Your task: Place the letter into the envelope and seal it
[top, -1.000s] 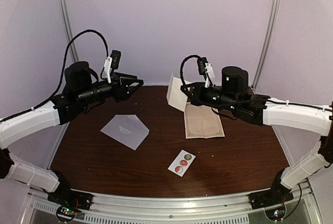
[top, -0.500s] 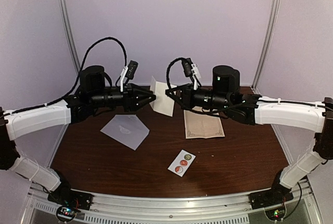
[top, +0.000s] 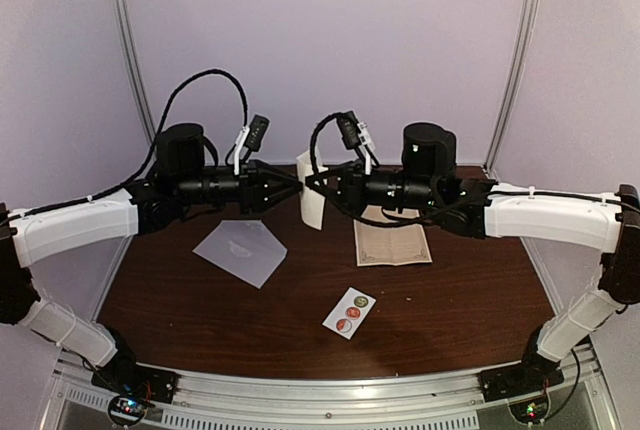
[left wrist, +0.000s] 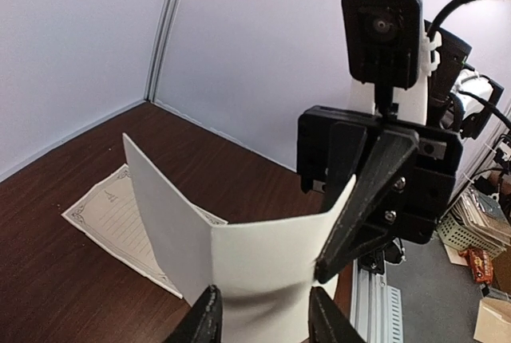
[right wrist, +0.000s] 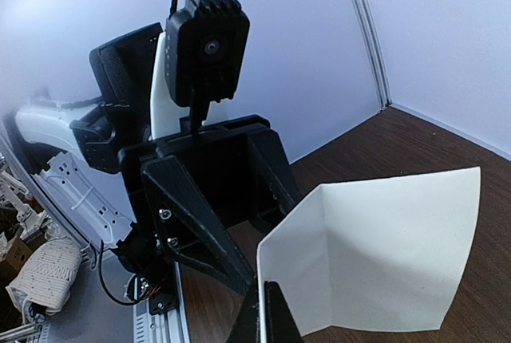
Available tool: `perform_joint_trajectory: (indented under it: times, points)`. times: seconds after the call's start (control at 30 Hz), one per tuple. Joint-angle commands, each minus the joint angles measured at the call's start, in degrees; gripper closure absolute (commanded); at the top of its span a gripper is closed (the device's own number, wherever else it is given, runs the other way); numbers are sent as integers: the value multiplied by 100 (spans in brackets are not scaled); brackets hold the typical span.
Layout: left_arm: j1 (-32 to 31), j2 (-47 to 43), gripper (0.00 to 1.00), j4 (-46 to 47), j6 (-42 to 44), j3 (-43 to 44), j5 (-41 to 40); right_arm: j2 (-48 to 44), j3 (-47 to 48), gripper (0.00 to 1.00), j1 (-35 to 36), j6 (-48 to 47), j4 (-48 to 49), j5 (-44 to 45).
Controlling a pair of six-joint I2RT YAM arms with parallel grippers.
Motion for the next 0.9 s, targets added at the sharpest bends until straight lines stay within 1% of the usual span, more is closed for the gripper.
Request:
perform_joint_trajectory:
  times: [0.0,0.23,0.33,0.5,0.67,0.87]
  points:
    - [-29,-6,63,-85,172,264,-287,-33,165,100,57,-144,-12,-260]
    - [-23,-158,60,-163,272,273,-503,-89,130,100,57,-153,-12,-359]
    - [-28,-175,59,-131,279,264,-427,-132,118,100,61,-164,-3,-356]
    - [-27,-118,57,-21,239,280,-63,-187,111,100,61,-214,-41,-500]
    - [-29,-102,56,157,187,271,416,-187,143,100,50,-265,-126,-805]
    - [-29,-146,65,586,60,155,1016,-220,112,100,32,-280,-171,-806]
